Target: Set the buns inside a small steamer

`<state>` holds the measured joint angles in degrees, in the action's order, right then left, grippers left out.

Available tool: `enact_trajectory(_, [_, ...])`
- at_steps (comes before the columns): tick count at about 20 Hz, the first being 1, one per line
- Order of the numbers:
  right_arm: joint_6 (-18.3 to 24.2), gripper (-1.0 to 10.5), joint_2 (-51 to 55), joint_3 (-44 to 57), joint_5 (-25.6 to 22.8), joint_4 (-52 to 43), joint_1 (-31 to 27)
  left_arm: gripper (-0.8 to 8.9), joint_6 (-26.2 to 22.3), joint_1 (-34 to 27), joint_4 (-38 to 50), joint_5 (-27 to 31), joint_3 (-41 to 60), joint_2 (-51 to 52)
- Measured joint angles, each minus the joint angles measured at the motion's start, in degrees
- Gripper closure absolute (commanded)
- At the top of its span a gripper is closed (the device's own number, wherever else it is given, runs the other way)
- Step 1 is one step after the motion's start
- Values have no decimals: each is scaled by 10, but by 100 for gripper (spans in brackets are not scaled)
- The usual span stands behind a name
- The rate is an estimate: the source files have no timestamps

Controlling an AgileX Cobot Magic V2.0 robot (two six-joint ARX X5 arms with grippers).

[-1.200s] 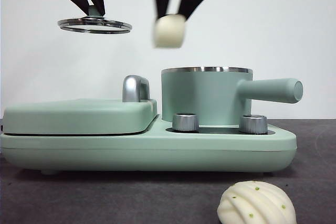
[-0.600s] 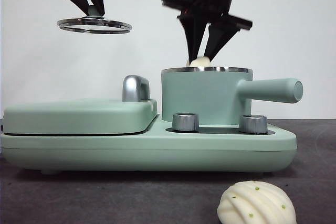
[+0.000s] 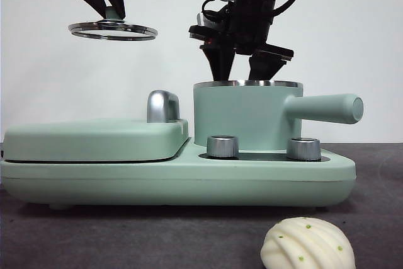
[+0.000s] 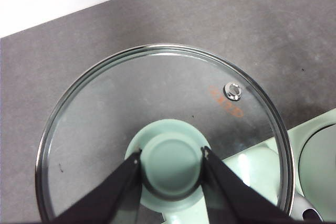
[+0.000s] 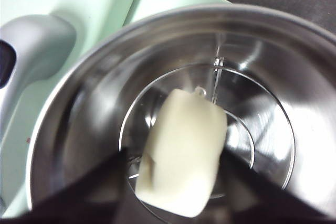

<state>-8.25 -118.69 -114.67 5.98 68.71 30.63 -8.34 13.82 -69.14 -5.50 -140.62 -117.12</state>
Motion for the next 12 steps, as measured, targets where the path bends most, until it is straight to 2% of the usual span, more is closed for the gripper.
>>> enact_trajectory(3, [4,490,0,-3,0,-2,0,735,0,-1,0,0,0,0])
enact_trajectory(6, [4,485,-1,-35,1,17,0,735,0,-1,0,0,0,0])
enact_trajectory(9, [7,485,0,-105,1,78,0,734,0,-1,0,0,0,0])
enact_trajectory(12, [10,485,17,-134,1,82,3,735,2,-1,0,0,0,0])
